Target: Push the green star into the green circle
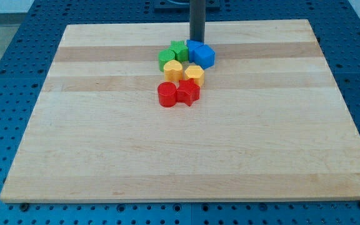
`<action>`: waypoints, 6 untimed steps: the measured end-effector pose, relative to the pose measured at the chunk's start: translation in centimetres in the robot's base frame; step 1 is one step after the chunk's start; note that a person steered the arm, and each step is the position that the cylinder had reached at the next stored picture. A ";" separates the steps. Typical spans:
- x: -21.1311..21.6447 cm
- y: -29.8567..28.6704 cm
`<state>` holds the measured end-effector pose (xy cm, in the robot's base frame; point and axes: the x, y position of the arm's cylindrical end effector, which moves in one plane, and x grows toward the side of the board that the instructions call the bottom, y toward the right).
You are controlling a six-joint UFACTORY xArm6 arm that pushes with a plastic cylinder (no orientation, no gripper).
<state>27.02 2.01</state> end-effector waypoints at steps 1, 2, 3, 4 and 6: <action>0.0 0.0; -0.9 0.0; -1.8 -0.7; -1.8 -0.9; 2.3 -5.5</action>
<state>29.35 -3.44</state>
